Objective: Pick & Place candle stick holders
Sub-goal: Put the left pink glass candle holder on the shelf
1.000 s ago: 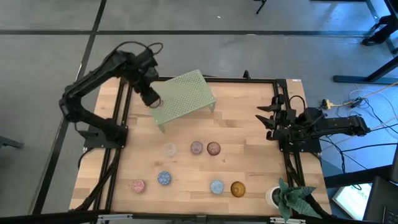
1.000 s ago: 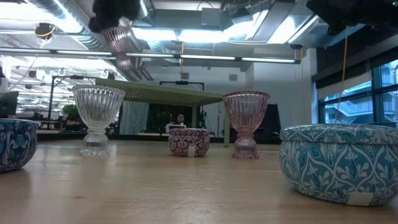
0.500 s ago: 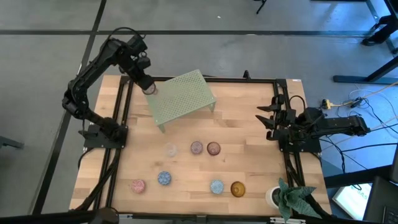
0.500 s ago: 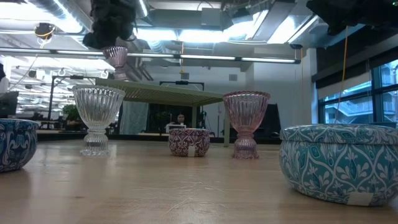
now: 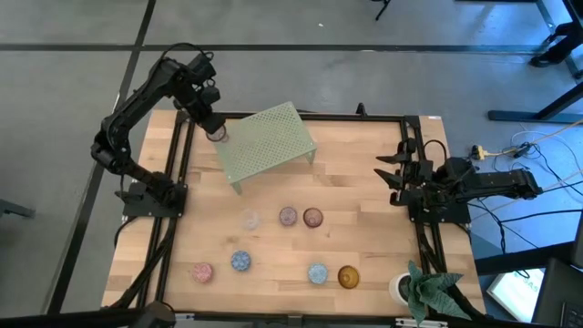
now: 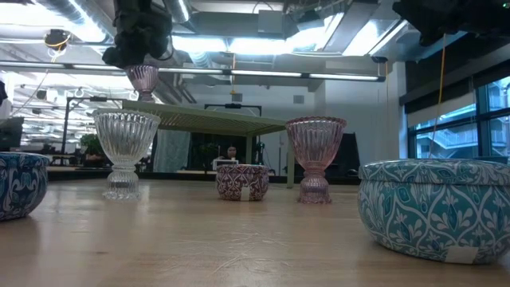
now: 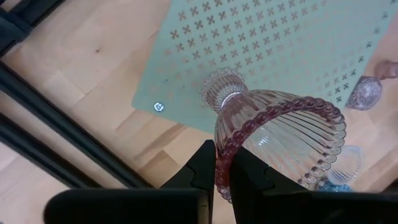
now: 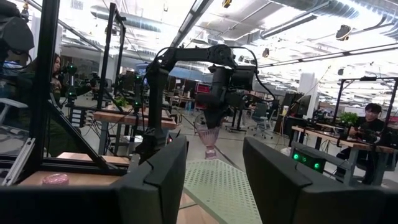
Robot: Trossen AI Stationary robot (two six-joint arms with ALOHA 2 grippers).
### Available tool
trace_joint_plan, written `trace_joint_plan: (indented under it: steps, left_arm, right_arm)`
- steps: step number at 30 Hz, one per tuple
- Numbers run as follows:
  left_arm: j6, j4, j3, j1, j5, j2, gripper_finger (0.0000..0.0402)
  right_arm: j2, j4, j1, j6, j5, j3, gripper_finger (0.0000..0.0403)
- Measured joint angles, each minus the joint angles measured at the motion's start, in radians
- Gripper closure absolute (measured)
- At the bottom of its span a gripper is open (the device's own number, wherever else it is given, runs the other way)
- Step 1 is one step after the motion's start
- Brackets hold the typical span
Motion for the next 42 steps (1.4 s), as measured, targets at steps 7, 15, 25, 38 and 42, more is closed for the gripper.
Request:
trace_joint_plan:
  steps: [7,15,25,38,42]
  left_arm:
    - [-0.009,0.0,0.0,0.0,-0.028,0.0,0.0381]
    - [-0.032,0.0,-0.001,0.0,-0.028,0.032,0.0381]
    - [-0.003,0.0,-0.001,-0.006,-0.026,0.055,0.038]
    - [-0.006,0.0,-0.001,-0.007,-0.068,0.055,0.0342]
    - [-0.008,0.0,-0.001,-0.006,-0.097,0.055,0.0329]
  right_arm:
    - [0.0,0.0,0.0,0.001,0.0,0.0,0.0238]
    - [0.0,0.001,0.0,0.001,0.0,0.0,0.0238]
    - [0.0,0.001,0.0,-0.002,0.0,0.0,0.0238]
    - [0.0,0.001,0.0,-0.002,0.0,0.0,0.0238]
    - [0.0,0.001,0.0,-0.002,0.0,0.0,0.0238]
